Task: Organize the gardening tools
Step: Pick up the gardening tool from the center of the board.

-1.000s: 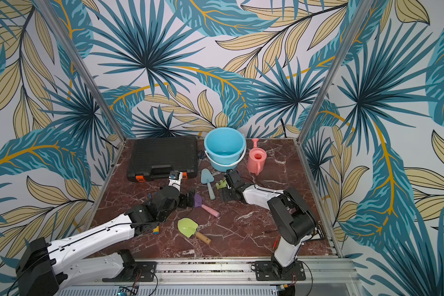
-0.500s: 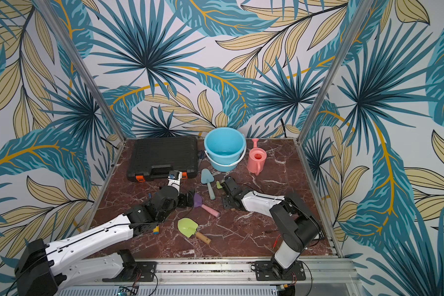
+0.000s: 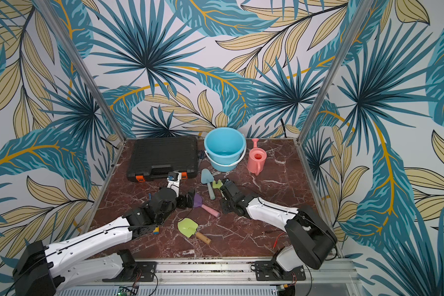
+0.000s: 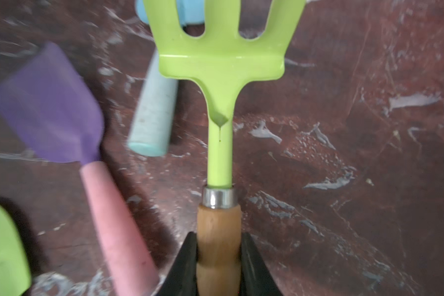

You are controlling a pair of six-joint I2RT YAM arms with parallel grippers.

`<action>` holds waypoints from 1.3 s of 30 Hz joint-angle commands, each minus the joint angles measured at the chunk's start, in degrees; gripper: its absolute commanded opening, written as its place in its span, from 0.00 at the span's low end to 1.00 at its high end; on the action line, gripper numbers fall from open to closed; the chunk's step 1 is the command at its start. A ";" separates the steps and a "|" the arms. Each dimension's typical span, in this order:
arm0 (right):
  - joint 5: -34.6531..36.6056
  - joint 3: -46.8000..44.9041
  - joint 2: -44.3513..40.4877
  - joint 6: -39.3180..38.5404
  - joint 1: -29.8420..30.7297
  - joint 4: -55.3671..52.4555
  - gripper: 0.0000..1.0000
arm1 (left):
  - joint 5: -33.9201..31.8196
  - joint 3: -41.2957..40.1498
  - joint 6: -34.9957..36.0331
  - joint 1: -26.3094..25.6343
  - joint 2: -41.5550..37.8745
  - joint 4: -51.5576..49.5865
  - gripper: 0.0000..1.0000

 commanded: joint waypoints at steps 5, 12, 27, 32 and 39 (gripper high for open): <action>1.61 -5.44 -9.36 -2.83 4.51 5.77 0.00 | 11.62 4.30 -3.57 0.28 1.55 5.60 0.98; 3.07 -7.09 -13.98 -3.22 7.56 6.35 0.00 | 16.16 8.12 -7.46 0.37 9.04 12.09 0.80; 4.43 -11.00 -21.81 -1.51 7.63 8.51 0.00 | 27.45 6.64 -22.35 2.73 20.03 27.23 0.55; 4.82 -11.42 -22.29 -1.45 7.55 8.83 0.00 | 31.98 4.67 -28.03 5.28 23.04 35.52 0.52; 7.35 -11.22 -21.66 -1.03 7.62 8.25 0.00 | 31.61 4.56 -27.55 5.31 22.35 32.67 0.53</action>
